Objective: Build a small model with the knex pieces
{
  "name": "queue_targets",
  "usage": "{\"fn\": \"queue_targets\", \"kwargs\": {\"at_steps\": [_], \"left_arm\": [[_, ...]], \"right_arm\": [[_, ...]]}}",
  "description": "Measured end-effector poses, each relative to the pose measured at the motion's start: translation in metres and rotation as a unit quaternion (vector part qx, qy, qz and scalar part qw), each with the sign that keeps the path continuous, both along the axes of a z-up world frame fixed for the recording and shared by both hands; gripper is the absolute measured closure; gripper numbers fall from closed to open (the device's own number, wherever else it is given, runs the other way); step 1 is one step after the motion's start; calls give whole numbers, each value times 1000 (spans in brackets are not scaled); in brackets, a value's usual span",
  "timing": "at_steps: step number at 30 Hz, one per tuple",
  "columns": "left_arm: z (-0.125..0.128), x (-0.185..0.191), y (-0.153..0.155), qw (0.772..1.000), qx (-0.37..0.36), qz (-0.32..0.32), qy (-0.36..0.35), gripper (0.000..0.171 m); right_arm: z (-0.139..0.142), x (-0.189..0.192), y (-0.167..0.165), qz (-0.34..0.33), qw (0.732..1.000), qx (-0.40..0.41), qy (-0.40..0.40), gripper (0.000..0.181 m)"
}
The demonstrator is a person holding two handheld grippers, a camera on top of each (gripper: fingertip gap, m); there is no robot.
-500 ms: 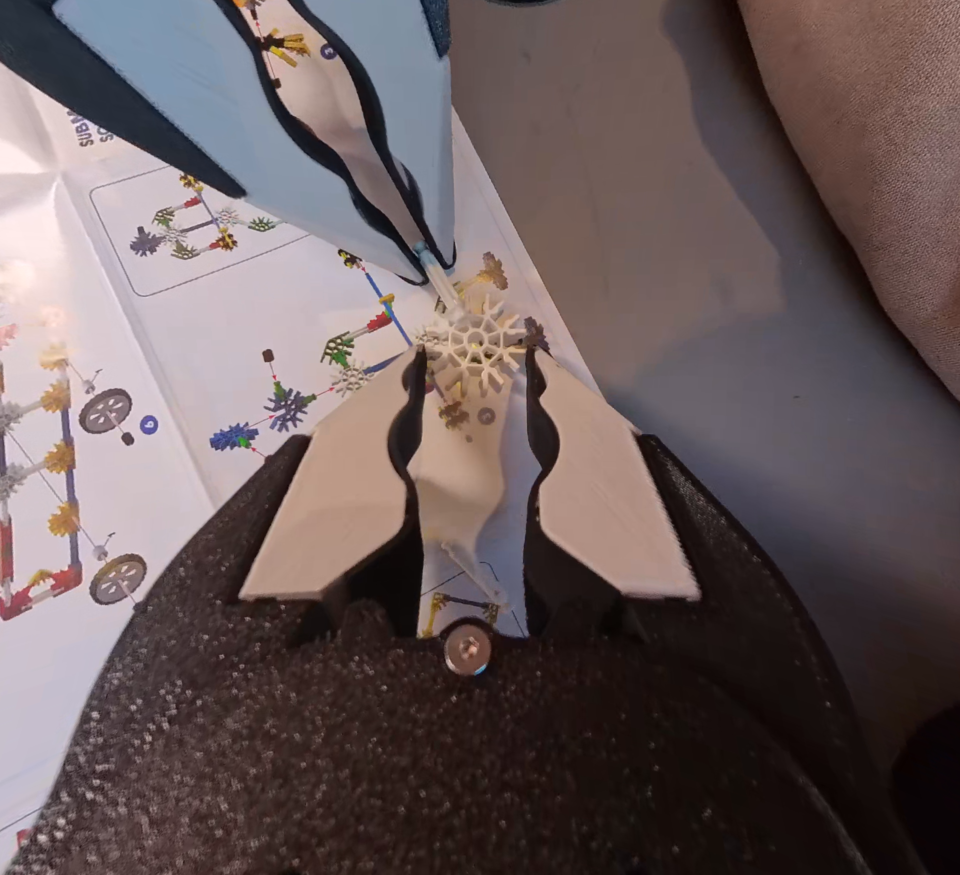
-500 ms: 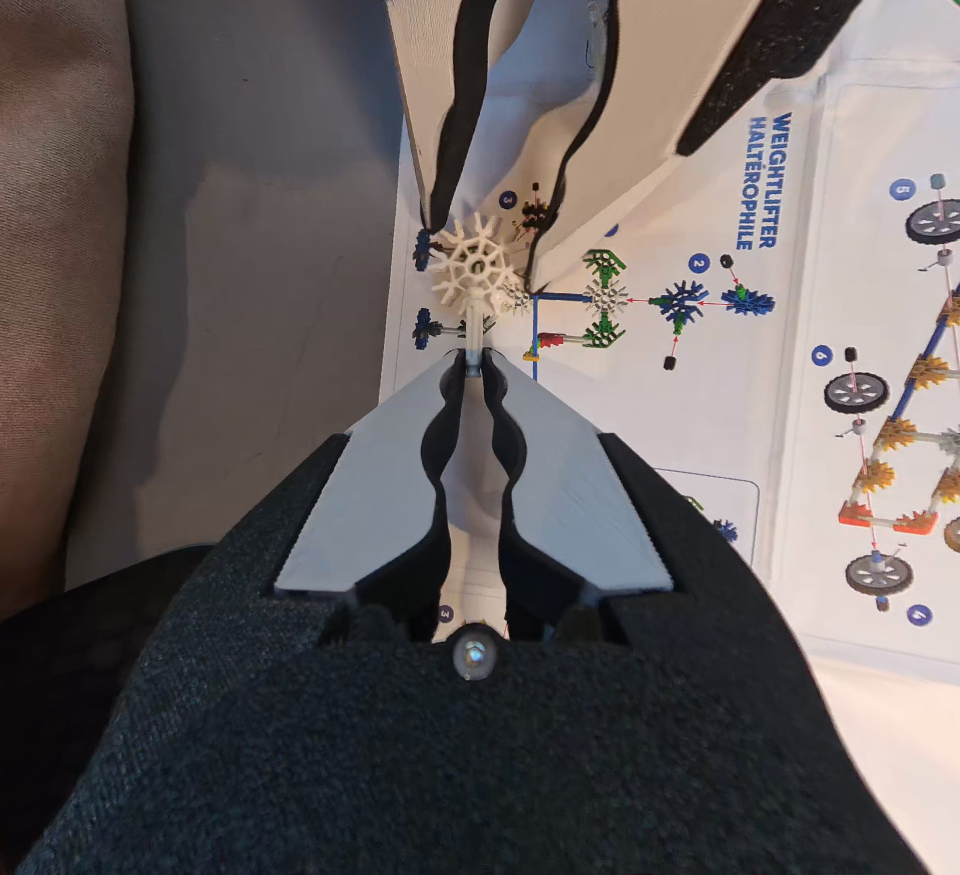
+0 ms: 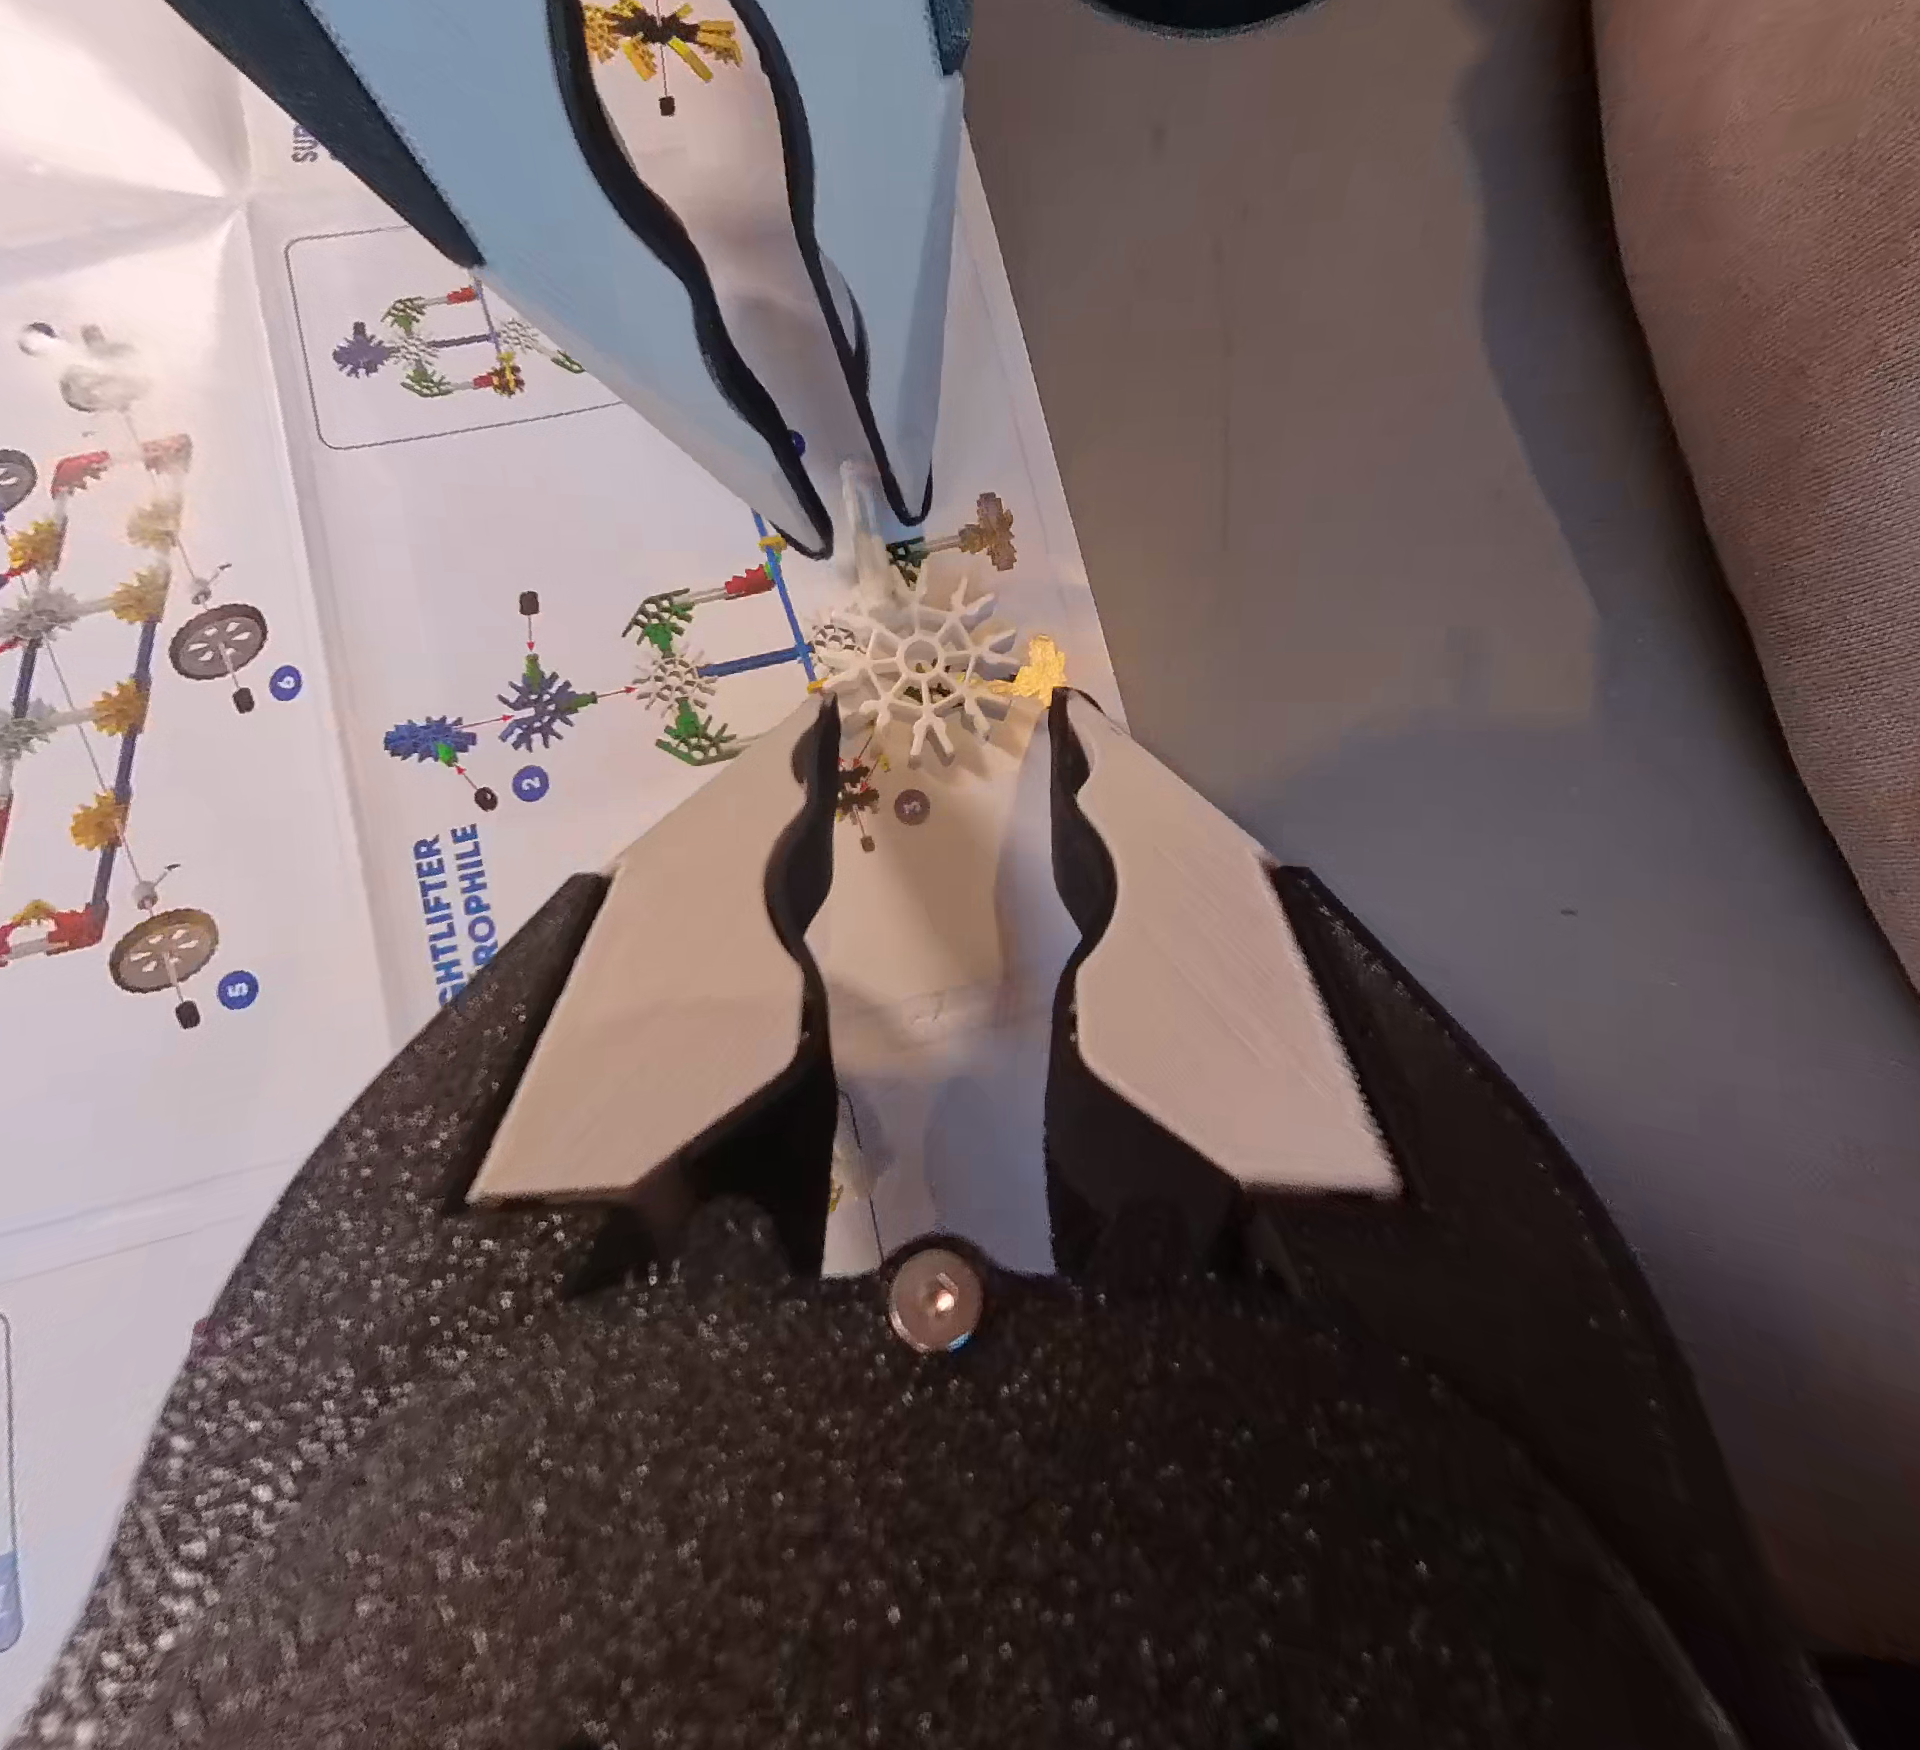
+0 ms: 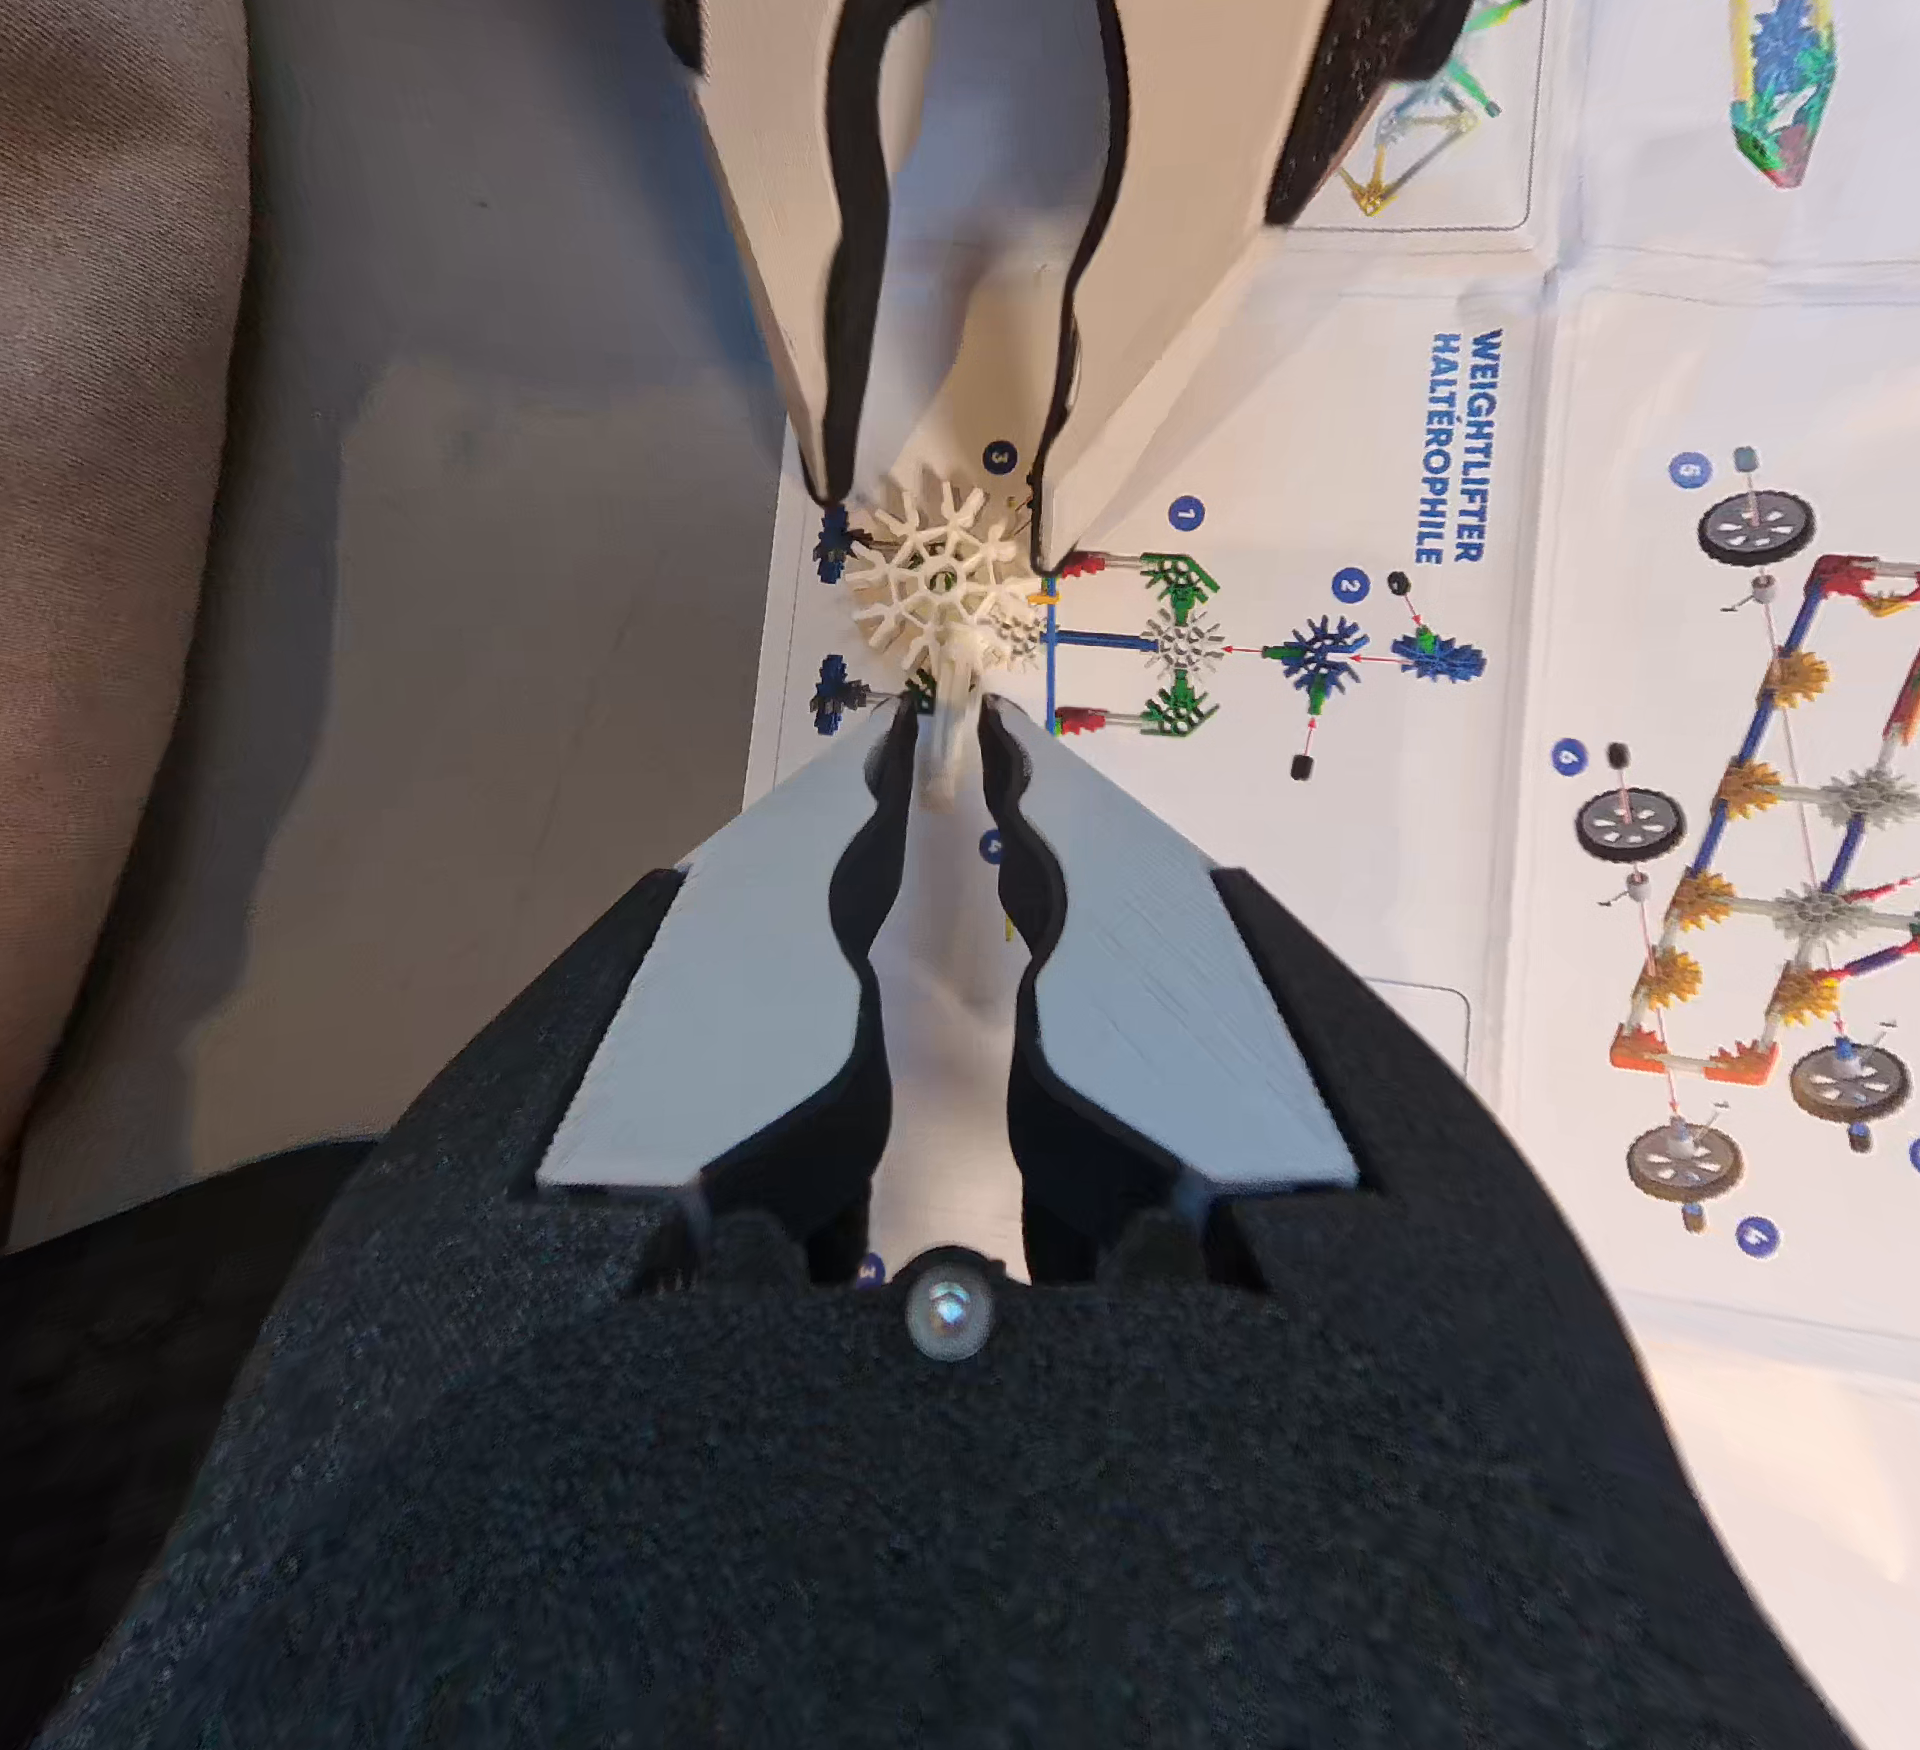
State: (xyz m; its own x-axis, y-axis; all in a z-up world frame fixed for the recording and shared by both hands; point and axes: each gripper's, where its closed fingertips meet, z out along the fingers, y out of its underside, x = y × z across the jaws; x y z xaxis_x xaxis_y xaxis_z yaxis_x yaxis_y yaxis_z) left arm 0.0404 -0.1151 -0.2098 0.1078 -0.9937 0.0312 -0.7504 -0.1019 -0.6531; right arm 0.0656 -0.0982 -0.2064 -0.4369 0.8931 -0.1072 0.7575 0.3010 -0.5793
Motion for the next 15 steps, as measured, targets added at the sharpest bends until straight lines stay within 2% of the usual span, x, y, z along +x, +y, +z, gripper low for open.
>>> {"fn": "queue_targets", "kwargs": {"at_steps": [2,15], "left_arm": [[-1,1,3,1000,-1,-1,-4,141],[-1,-2,5,995,-16,-95,4,143]], "right_arm": [[0,-3,-2,6,1000,6,5,172],[0,1,-2,34,998,39,-24,177]]}}
